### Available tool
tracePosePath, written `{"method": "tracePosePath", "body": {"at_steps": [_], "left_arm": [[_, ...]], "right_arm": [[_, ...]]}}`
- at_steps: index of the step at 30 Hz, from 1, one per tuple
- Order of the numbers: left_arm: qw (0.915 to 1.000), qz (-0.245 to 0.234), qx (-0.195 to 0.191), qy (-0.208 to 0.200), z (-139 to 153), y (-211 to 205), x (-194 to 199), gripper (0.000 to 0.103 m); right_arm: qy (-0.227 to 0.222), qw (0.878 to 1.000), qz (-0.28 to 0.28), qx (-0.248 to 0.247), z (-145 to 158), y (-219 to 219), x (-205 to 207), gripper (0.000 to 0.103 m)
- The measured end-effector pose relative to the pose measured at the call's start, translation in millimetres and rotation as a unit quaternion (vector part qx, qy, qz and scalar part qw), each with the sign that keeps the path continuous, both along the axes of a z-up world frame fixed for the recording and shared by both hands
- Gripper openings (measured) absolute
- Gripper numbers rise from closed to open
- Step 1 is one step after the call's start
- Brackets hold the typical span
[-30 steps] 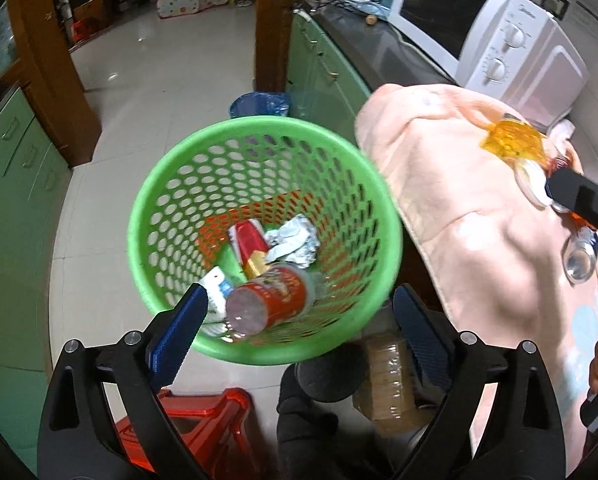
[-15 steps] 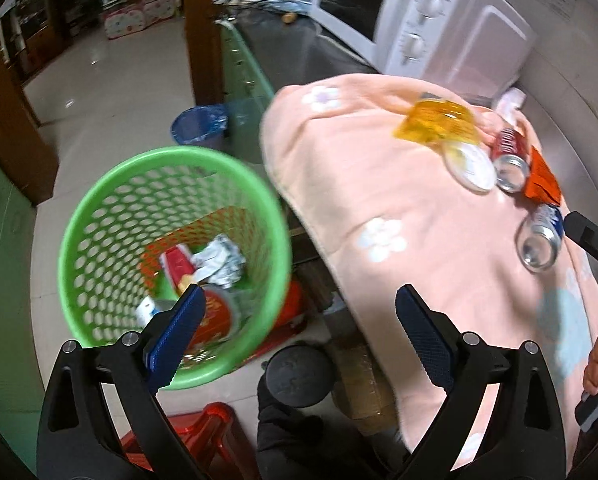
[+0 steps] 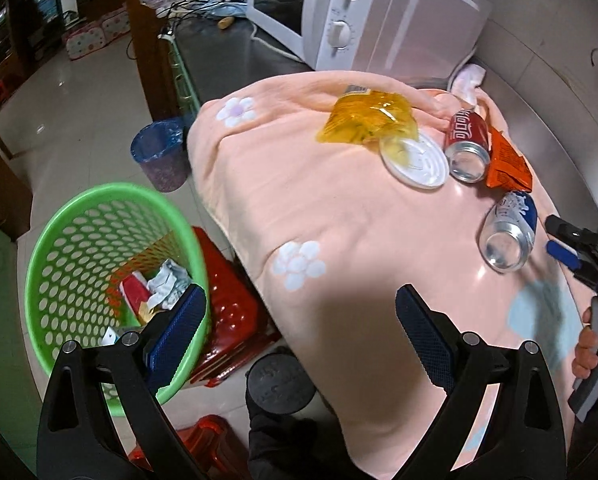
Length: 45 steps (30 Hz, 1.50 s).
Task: Collect trash
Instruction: 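Reach the right gripper to the blue-and-white drink can and grasp it, then grasp the yellow plastic wrapper with the left gripper while the right holds the blue can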
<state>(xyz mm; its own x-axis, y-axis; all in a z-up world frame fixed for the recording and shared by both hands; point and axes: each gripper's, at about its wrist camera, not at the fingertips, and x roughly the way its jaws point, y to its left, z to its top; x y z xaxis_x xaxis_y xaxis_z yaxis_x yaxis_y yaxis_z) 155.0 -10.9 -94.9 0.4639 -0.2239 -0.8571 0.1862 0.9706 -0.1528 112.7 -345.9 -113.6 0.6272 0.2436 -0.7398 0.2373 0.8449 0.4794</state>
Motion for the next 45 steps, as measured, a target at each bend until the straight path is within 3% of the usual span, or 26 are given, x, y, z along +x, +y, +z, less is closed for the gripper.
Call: {"method": "tracePosePath", "body": {"at_steps": [10, 16, 27, 29, 30, 38, 45], "left_arm": [[0.9999, -0.009, 0.002, -0.007, 7, -12, 18, 0.094], [0.9999, -0.007, -0.001, -0.007, 11, -20, 37, 0.096], [0.9997, -0.021, -0.015, 0.001, 17, -53, 91, 0.098], [0.9994, -0.027, -0.019, 0.003, 17, -61, 100, 0.098], [0.9994, -0.030, -0.016, 0.003, 17, -66, 105, 0.098], [0.9969, -0.060, 0.050, -0.009, 7, -107, 135, 0.098], [0.9963, -0.063, 0.058, 0.000, -4, -112, 158, 0.098]], "right_arm": [[0.028, 0.995, -0.046, 0.081, -27, -6, 23, 0.084], [0.045, 0.992, -0.066, 0.101, -39, -9, 35, 0.084], [0.051, 0.990, -0.071, 0.109, -46, -13, 43, 0.076], [0.049, 0.991, -0.069, 0.108, -46, -14, 43, 0.067], [0.045, 0.991, -0.065, 0.109, -45, -15, 43, 0.055], [0.044, 0.995, -0.024, 0.088, -41, -4, 46, 0.055], [0.046, 0.994, -0.004, 0.100, -46, -1, 53, 0.056]]}}
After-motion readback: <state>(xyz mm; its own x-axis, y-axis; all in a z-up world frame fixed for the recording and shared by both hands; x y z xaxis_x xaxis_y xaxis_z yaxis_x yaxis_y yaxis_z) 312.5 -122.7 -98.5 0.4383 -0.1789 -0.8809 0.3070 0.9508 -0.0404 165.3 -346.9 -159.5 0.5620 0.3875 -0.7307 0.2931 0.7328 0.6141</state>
